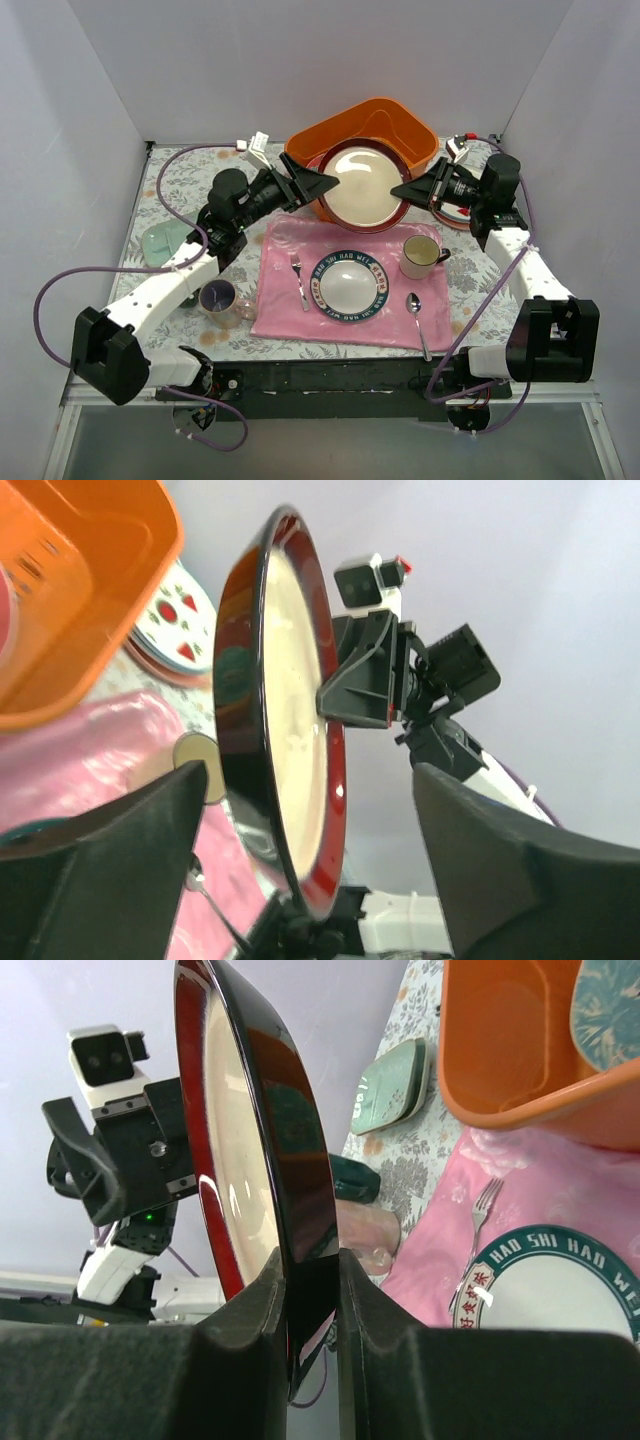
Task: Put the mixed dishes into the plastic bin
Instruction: Pick up the plate at the center of the board, then place the plate in the plastic bin.
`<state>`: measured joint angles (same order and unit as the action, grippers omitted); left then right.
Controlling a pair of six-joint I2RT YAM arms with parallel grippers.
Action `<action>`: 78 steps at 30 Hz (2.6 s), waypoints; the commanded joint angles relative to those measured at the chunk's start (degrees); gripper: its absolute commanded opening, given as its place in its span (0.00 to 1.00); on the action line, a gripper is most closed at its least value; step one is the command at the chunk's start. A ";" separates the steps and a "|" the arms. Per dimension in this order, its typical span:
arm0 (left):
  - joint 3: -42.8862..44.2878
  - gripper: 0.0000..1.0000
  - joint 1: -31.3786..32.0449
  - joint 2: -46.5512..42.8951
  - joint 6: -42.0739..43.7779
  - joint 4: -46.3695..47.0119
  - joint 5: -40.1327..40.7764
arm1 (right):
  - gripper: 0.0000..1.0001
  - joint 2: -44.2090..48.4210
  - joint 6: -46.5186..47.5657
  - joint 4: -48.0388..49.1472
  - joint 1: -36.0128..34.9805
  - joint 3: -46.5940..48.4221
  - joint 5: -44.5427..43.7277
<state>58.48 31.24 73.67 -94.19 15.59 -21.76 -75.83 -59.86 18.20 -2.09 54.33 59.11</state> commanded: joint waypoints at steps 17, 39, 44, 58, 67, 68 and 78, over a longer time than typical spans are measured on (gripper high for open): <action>5.86 0.98 -10.24 -13.02 22.29 -28.16 17.80 | 0.01 -12.75 19.77 -10.98 1.56 24.67 -0.57; 11.39 0.98 -12.34 1.55 19.06 -22.89 20.02 | 0.01 -52.47 31.02 -26.46 -3.09 70.21 -10.07; 14.99 0.98 -13.93 4.29 16.33 -24.82 17.28 | 0.01 -56.00 32.08 -26.19 -4.41 73.64 -10.85; 15.44 0.98 -17.27 2.80 10.79 -27.46 16.57 | 0.07 -60.66 35.60 -31.29 -6.44 73.82 -15.78; 11.31 0.98 -17.27 -3.26 8.06 -27.46 19.12 | 0.12 -61.80 35.51 -33.49 -6.96 72.06 -16.75; 10.96 0.98 -17.27 -3.70 7.97 -27.72 19.56 | 0.14 -61.98 35.51 -33.66 -6.97 72.06 -17.10; 6.92 0.98 -17.27 -9.68 5.07 -29.04 23.08 | 0.34 -63.91 37.35 -36.56 -6.97 73.81 -20.26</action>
<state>66.65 14.31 67.33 -87.53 -12.49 -1.23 -140.11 -23.92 -20.01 -8.71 124.03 38.54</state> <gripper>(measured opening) 0.982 0.320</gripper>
